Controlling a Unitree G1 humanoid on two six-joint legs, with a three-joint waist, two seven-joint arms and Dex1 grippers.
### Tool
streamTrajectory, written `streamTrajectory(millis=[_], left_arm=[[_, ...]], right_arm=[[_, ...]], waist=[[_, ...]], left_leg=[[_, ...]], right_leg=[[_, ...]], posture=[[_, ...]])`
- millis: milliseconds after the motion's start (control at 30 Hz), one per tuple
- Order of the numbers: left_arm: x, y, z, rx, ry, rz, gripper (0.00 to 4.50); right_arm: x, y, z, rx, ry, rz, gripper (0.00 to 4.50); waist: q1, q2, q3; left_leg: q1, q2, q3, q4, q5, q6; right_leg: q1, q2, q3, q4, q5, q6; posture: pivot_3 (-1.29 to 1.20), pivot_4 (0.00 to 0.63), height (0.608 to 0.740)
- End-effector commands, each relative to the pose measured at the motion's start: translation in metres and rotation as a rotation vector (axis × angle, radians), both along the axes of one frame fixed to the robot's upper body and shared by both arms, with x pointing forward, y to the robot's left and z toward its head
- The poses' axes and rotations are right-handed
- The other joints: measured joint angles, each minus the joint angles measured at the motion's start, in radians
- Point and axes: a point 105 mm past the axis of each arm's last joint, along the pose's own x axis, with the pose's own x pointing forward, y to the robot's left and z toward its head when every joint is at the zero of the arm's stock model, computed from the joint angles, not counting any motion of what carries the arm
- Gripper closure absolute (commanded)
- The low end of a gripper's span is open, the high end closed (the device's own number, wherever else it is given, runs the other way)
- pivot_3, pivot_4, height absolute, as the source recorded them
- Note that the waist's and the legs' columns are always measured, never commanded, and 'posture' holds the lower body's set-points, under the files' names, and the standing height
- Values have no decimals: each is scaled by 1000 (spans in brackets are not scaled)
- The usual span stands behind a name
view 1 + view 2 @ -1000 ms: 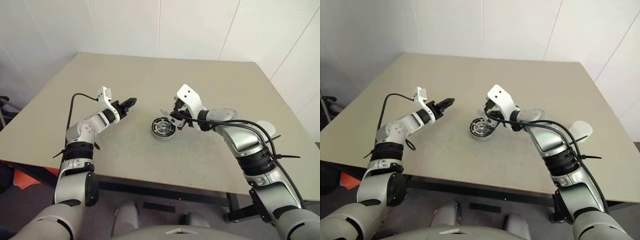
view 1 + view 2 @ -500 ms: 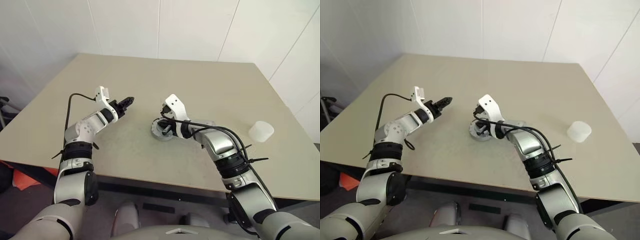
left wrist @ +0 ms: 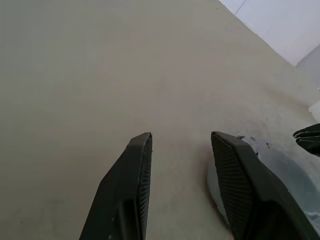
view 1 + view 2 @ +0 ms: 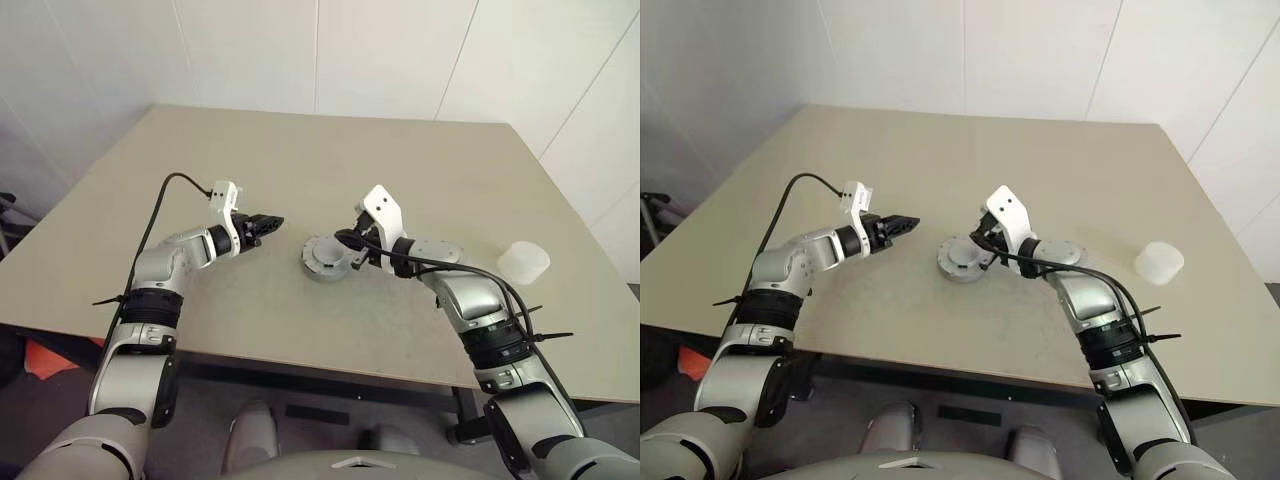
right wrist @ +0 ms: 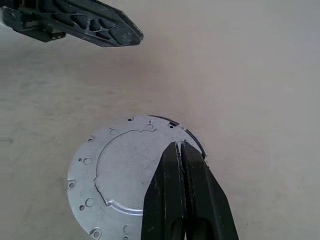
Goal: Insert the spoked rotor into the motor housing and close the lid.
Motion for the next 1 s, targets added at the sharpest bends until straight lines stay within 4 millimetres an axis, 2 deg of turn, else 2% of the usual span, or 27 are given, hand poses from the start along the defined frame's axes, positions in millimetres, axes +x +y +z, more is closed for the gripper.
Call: streamTrajectory(millis=[33,133,233,400,433,600,867,1000], left_arm=[[0,-4,11,91,-113,-57,2516],[-4,-5,4,218,-186,-105,2516],[-5,-5,2,255,-216,-128,2516],[-5,-6,1,248,-219,-132,2516],[-4,-6,1,247,-219,-132,2516],[-5,-6,2,241,-218,-126,2516],[-5,-1,-2,252,-202,-103,2516],[-4,-1,-3,255,-200,-94,2516]], right_arm=[[-5,6,16,60,-61,62,3937],[-8,11,20,79,-110,100,2956],[-4,13,22,83,-150,91,1893],[5,13,6,21,-154,61,216],[6,14,3,12,-151,62,17],[11,12,-15,-37,-132,51,17],[14,11,-22,-47,-128,41,17],[13,11,-24,-42,-109,43,1302]], waist=[[0,0,0],[0,0,0],[0,0,0],[0,0,0],[0,0,0],[-1,0,0],[-1,0,0],[0,0,0]], left_leg=[[0,0,0,0,0,0],[0,0,0,0,0,0],[0,0,0,0,0,0],[1,0,0,0,0,0],[1,0,0,0,0,0],[0,0,0,0,0,0],[1,0,1,0,0,0],[1,0,1,0,0,0]], right_leg=[[0,0,0,0,0,0],[0,0,0,0,0,0],[0,0,0,1,0,0],[0,-1,0,1,0,0],[0,-1,0,1,0,0],[-1,0,0,2,0,0],[0,-1,0,2,0,-1],[0,-1,0,2,0,-1]], posture=[[0,0,740],[0,0,740],[0,0,740],[0,0,740],[0,0,740],[0,0,740],[0,0,740],[0,0,740]])
